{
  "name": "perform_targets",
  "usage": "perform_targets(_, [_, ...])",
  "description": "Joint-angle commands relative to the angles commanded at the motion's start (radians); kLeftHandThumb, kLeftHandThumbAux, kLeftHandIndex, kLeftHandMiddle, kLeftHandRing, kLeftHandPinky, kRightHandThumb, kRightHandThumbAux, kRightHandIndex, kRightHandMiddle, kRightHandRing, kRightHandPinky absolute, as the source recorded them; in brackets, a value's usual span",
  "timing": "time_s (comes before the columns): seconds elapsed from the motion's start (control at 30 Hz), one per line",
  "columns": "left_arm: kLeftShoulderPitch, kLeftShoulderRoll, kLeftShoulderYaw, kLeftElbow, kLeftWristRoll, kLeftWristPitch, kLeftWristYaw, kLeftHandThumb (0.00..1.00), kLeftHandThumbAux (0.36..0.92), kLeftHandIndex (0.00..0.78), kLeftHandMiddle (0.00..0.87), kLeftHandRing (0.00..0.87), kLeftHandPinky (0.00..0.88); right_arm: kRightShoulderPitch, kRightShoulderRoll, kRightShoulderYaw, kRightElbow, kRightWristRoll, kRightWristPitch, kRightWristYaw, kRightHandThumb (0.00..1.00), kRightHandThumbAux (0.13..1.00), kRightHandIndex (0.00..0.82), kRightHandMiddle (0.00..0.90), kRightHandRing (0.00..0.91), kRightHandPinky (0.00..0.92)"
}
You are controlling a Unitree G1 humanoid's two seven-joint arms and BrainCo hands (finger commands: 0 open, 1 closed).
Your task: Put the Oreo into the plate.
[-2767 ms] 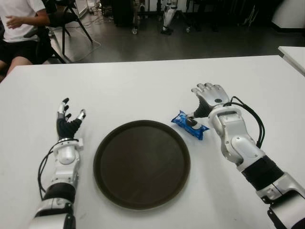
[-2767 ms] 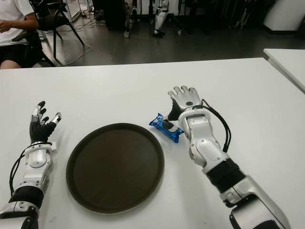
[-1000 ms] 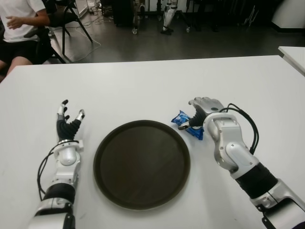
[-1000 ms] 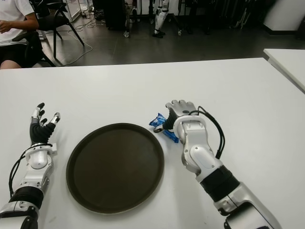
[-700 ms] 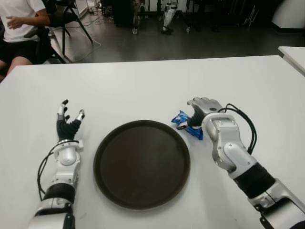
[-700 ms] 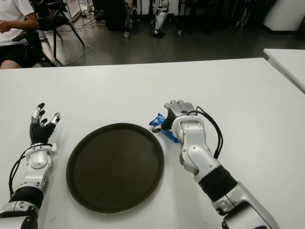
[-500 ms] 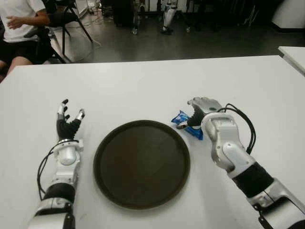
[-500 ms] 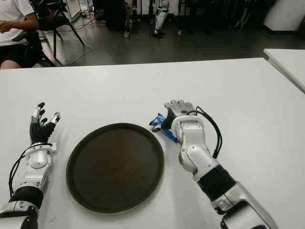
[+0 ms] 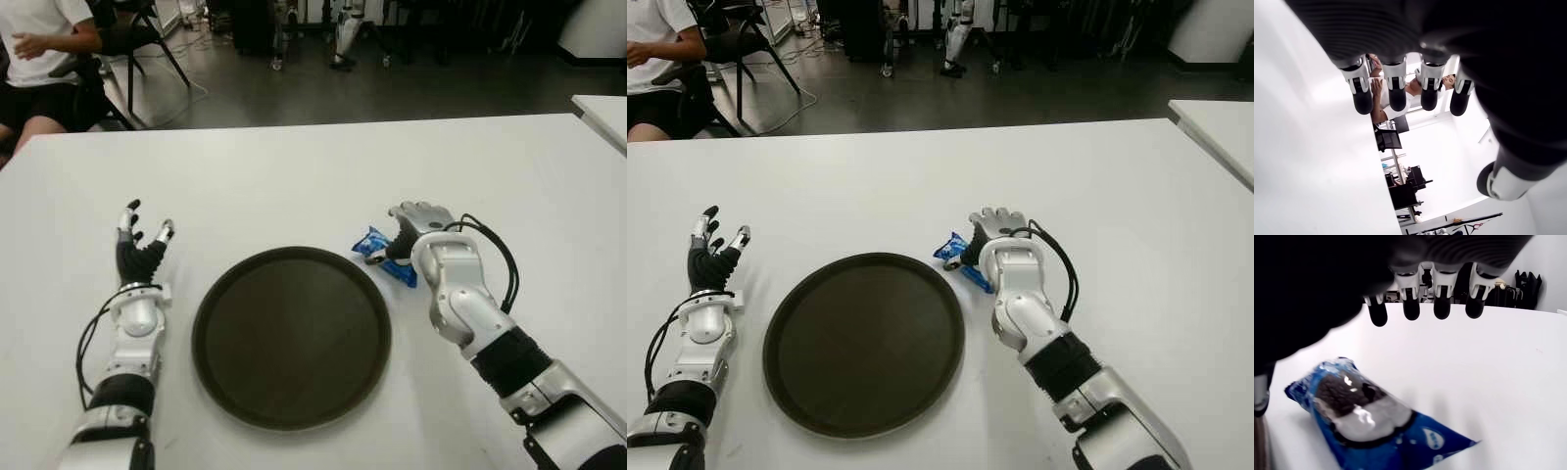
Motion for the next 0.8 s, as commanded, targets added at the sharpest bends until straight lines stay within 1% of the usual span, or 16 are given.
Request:
perform_targets(0.2, [0.0,-0.001,0.003,0.001,-0.009,-0.001,-0.01,0.0,0.662,0.045,0.027,0.002,0.0,-0.002,0.004,-0.001,0.012,0.004,0.002,-0.021,0.0,0.454,0.004,0.031,0.0,0.002])
perform_targets(0.37, [-0.001,-0.001,0.007,0.002,-0.014,0.003,-0.011,0.0,0.659,0.05,0.023,0.001,0.0,-0.007,0.001,-0.001,0.033,0.002,0.007,-0.026,0.0,0.457,0.021,0.022,0.0,0.0])
perform_targets(0.5, [-0.001,0.0,0.008,0.004,-0.015,0.005,-0.012,0.0,0.658,0.046,0.014,0.0,0.0,-0.008,0.0,-0.003,0.04,0.007,0.007,-0.028,0.0,0.464,0.065,0.011,0.0,0.0])
perform_targets(0.6, [-0.001,0.001,0.008,0.008,-0.014,0.002,-0.012,0.0,0.672,0.034,0.015,0.0,0.0,-0.009,0.002,-0.007,0.048,0.011,0.007,-0.04,0.0,0.464,0.106,0.007,0.0,0.0])
perform_targets(0.63, [-0.001,0.001,0.009,0.009,-0.014,0.002,-0.011,0.0,0.676,0.034,0.021,0.001,0.002,-0.008,0.002,-0.009,0.05,0.013,0.006,-0.044,0.0,0.46,0.136,0.018,0.0,0.0])
perform_targets(0.73, [-0.003,0.001,0.011,0.014,-0.013,-0.001,-0.008,0.0,0.678,0.035,0.028,0.003,0.005,-0.009,0.001,-0.012,0.054,0.018,0.004,-0.054,0.0,0.455,0.175,0.03,0.0,0.0])
perform_targets(0.8, [-0.005,0.002,0.01,0.018,-0.01,-0.003,-0.006,0.0,0.675,0.038,0.03,0.004,0.004,-0.01,0.001,-0.011,0.057,0.021,0.003,-0.057,0.0,0.447,0.217,0.038,0.0,0.0])
